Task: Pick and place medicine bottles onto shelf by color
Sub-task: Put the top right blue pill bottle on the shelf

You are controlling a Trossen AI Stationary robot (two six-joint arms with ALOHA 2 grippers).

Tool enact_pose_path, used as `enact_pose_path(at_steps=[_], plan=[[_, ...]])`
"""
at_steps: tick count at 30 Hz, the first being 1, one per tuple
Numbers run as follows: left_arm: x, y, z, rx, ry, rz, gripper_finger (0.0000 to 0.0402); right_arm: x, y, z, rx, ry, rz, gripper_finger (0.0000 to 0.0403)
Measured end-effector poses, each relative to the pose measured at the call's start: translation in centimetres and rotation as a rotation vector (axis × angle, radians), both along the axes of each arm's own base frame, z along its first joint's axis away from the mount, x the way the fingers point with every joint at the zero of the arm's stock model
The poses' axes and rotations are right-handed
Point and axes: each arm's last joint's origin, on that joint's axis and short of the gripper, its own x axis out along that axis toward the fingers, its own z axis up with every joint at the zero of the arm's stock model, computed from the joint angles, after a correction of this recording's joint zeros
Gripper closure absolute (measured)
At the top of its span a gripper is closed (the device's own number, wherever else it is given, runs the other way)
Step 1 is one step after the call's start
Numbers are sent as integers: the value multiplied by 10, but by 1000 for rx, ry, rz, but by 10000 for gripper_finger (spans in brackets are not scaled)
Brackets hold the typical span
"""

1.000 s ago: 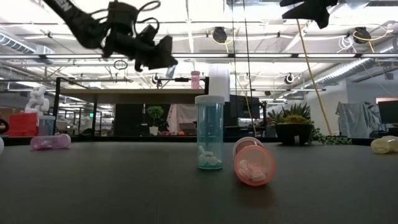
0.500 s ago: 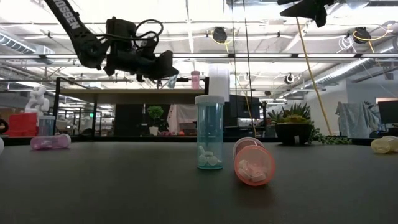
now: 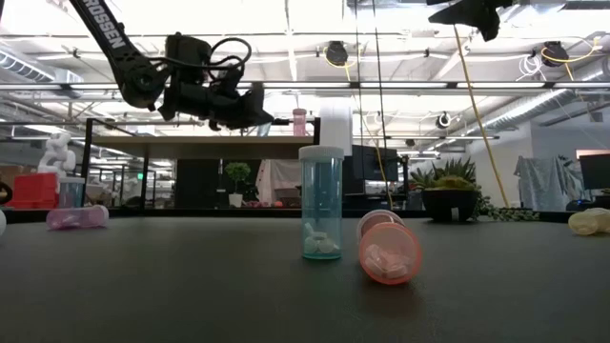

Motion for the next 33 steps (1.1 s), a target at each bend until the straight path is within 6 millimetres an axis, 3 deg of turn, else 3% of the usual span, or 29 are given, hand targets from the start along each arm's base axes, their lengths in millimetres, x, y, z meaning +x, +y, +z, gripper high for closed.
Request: enact_pose_path(at_steps=[6,11,19,26,33], plan=[[-1,-2,8,43,-17,-22,279,5,0,-1,5,7,7,229],[-4,-7,21,114,-6,-49,279,34,-11,-5,18,-5,41,229],[-4,-18,28,181,70,-78,279,112,-84,17,2,68,101,224],[2,-27,28,255,127,-87,279,188,-150,28,-36,131,114,174],[0,-26,33,272,105,-32,279,228,-182,22,-62,109,173,164]])
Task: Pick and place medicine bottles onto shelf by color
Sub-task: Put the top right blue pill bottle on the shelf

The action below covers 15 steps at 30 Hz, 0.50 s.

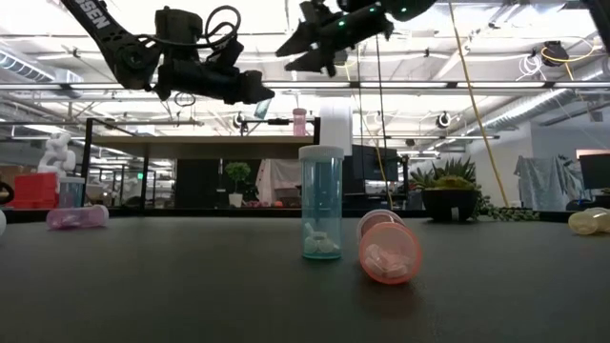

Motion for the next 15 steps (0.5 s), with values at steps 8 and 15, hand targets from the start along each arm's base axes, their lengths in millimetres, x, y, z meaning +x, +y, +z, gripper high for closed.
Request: enact_pose_path(at_steps=[8,15], plan=[[-1,1,0,16,12,13,279,31,-16,-1,-43,-10,31,163],[-4,7,0,18,15,58,279,42,-23,-23,17,58,24,163]])
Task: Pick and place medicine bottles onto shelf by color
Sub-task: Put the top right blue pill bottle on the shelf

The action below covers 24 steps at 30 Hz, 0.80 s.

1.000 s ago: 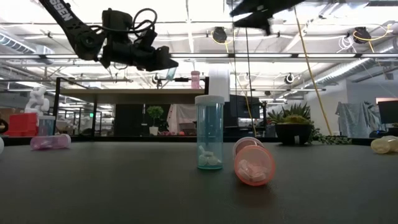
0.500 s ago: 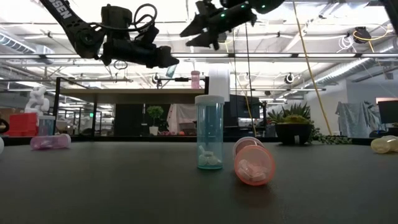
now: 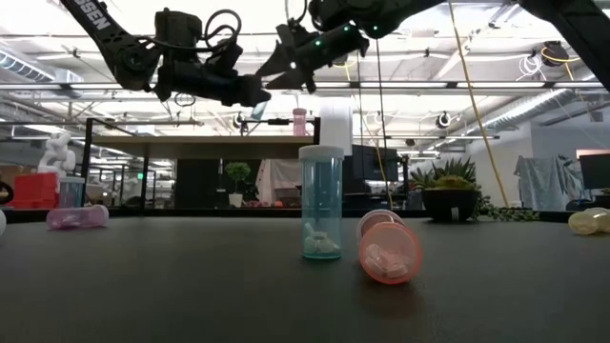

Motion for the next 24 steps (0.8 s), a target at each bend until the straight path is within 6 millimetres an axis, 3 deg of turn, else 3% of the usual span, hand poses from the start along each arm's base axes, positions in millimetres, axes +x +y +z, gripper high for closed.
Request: enact_pose_path(at_steps=[6,15,24], plan=[[0,0,0,4,1,4,279,-1,0,-3,6,29,-24,166],[1,-3,6,37,-44,-10,279,-3,-4,-3,16,25,-38,202],[6,-10,5,57,-20,-53,279,-2,-4,-7,43,37,-16,204]])
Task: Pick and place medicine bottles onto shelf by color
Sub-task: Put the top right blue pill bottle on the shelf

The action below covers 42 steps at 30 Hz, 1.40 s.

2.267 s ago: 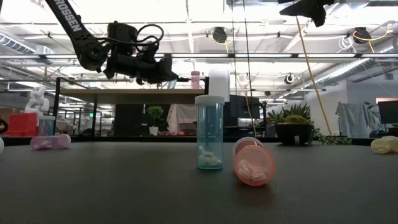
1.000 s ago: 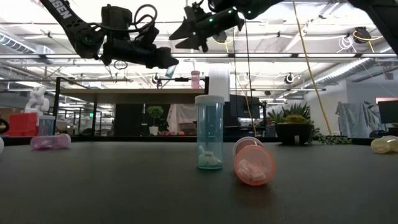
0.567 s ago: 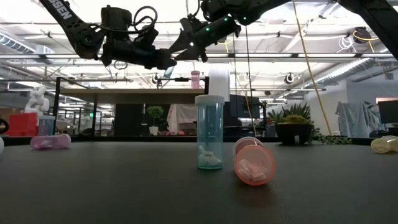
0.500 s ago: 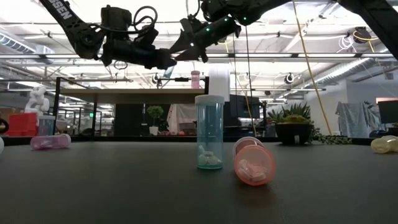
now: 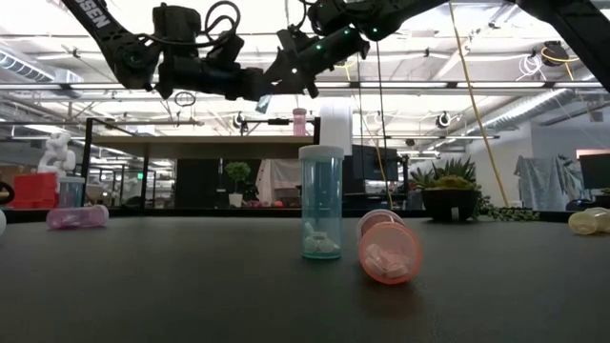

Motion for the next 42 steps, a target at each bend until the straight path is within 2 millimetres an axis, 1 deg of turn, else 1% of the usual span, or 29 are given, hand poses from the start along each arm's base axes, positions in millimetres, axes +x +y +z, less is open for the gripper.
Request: enact_pose_path(at_steps=[4,14,23,27,29,34,38,42], plan=[[1,-1,0,1,2,-4,279,0,0,-1,10,14,-1,209],[0,-1,0,7,-1,20,279,-1,1,-2,39,13,-11,261],[-1,0,5,23,-42,42,275,0,0,0,41,-5,-21,277],[0,0,3,-25,-52,34,247,0,0,2,22,-21,-17,279],[0,0,0,-66,-43,33,226,1,-2,2,-3,-22,-14,279],[0,1,-10,-158,21,41,169,-3,-9,8,-66,-31,-10,280],[-1,3,-18,-218,68,121,135,-6,-15,8,-113,-19,-5,280],[-7,2,-19,-248,129,180,115,0,-19,3,-172,-35,12,280]])
